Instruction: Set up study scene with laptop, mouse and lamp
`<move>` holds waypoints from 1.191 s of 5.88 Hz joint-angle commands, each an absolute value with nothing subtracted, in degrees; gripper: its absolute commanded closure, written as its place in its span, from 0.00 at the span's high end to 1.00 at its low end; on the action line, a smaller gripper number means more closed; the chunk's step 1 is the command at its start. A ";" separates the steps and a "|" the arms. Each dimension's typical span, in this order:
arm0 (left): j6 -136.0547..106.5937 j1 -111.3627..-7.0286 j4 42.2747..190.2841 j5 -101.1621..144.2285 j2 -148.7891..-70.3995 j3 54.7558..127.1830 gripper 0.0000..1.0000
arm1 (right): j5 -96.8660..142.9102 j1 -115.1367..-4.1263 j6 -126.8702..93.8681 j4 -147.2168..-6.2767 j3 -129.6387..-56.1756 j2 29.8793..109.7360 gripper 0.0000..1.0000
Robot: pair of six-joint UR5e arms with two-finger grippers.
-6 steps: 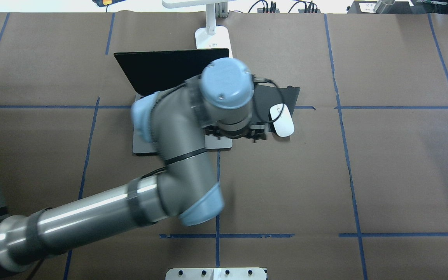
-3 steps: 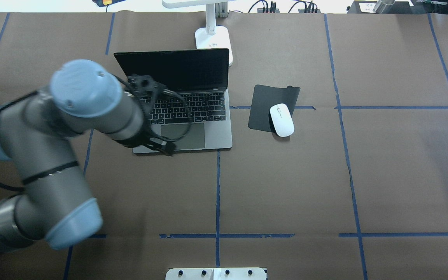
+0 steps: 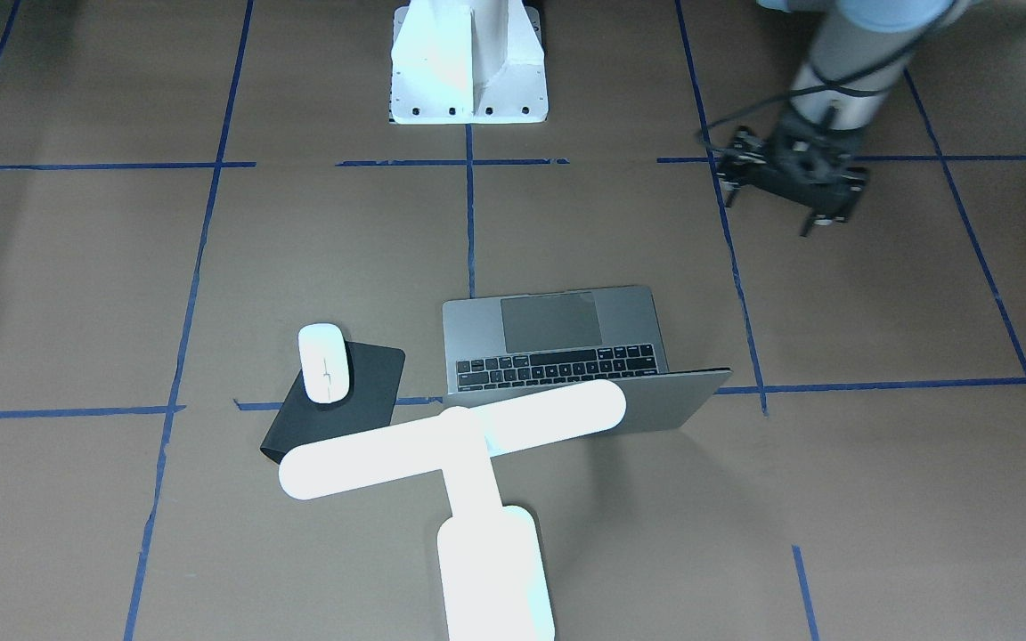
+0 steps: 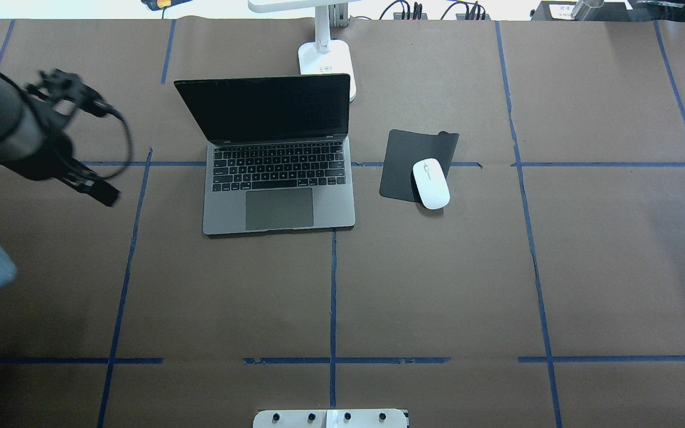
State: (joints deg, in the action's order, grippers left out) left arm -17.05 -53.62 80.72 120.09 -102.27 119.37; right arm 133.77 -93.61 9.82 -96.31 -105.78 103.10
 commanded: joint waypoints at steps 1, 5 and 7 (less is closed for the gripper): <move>-6.63 -64.99 80.77 122.69 -92.25 118.74 1.00 | 133.86 -93.60 9.76 -96.24 -105.91 103.27 1.00; 9.84 -82.67 84.27 132.96 -75.96 111.20 1.00 | 133.95 -93.60 10.28 -96.24 -105.91 103.45 1.00; 10.99 -86.73 84.64 132.81 -74.97 109.87 1.00 | 133.95 -93.52 10.20 -96.24 -105.91 103.36 1.00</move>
State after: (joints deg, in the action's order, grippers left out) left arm 10.85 -84.64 84.46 132.87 -75.44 110.41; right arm 133.94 -93.54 10.19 -96.24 -105.91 103.38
